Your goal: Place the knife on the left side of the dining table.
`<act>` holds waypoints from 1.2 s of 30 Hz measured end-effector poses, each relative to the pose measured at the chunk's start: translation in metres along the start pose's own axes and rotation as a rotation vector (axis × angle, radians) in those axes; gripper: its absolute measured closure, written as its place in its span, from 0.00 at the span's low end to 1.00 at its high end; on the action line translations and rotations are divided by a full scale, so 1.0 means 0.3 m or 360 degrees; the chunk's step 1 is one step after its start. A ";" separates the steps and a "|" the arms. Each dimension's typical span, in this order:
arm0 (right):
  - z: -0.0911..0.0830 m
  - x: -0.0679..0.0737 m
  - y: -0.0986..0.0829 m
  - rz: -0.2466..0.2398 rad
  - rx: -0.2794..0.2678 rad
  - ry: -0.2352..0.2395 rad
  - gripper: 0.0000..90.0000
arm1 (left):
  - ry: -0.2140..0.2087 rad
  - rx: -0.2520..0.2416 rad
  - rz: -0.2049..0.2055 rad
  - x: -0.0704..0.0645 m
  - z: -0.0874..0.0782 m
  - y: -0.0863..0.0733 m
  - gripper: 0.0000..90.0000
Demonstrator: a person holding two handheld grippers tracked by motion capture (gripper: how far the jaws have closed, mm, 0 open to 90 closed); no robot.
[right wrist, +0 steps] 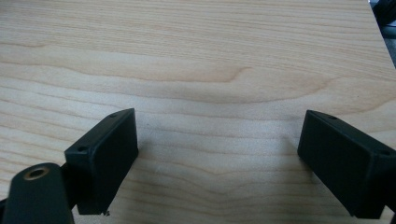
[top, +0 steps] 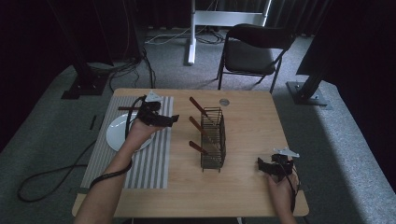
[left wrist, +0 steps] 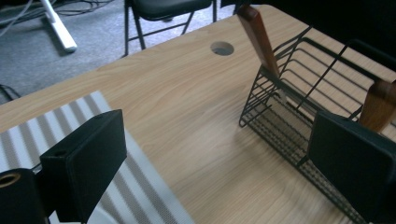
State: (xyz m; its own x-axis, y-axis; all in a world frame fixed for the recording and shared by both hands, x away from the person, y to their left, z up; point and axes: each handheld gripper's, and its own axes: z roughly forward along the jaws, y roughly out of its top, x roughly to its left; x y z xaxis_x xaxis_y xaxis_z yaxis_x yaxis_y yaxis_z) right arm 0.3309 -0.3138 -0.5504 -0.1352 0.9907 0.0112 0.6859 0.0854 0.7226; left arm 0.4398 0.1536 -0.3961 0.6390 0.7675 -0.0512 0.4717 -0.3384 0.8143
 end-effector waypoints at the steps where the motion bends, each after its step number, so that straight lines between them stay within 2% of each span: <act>1: 0.000 0.000 0.000 0.0000 0.0000 0.0000 0.13 | 0.0000 0.0000 0.0000 0.000 0.000 0.000 0.06; 5: 0.000 0.000 0.000 0.0000 0.0000 0.0000 0.13 | -0.0029 -0.0011 -0.0010 0.006 0.026 0.020 0.06; 6: 0.000 0.000 0.000 0.0000 0.0000 0.0000 0.13 | -0.0016 -0.0011 0.0001 0.005 0.035 0.028 0.06; 13: 0.000 0.000 0.000 0.0001 0.0000 -0.0001 0.13 | -0.0041 0.0000 0.0001 0.002 0.073 0.061 0.06; 17: 0.000 0.000 0.000 0.0000 -0.0001 -0.0001 0.13 | -0.0039 0.0017 0.0029 -0.005 0.101 0.094 0.06; 23: 0.000 0.000 0.000 0.0002 -0.0001 -0.0001 0.13 | -0.0075 0.0022 0.0039 -0.011 0.136 0.129 0.08; 25: 0.000 0.000 0.000 0.0001 -0.0001 -0.0001 0.13 | -0.0077 0.0022 0.0043 -0.012 0.145 0.138 0.12; 29: 0.000 0.000 0.000 0.0002 -0.0001 -0.0001 0.13 | -0.0115 0.0024 0.0045 -0.006 0.170 0.145 0.18; 35: 0.000 0.000 0.000 0.0002 -0.0001 -0.0001 0.13 | -0.0169 0.0023 0.0045 -0.005 0.199 0.152 0.32; 36: 0.000 0.000 0.000 0.0002 -0.0001 -0.0001 0.13 | -0.0201 0.0012 0.0031 -0.001 0.209 0.154 0.32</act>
State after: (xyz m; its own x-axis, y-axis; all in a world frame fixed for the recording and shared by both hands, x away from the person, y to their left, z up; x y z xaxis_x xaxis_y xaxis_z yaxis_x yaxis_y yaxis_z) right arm 0.3309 -0.3138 -0.5504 -0.1340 0.9909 0.0117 0.6855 0.0842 0.7231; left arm 0.4996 0.1035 -0.3947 0.7193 0.6862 -0.1080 0.4625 -0.3569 0.8116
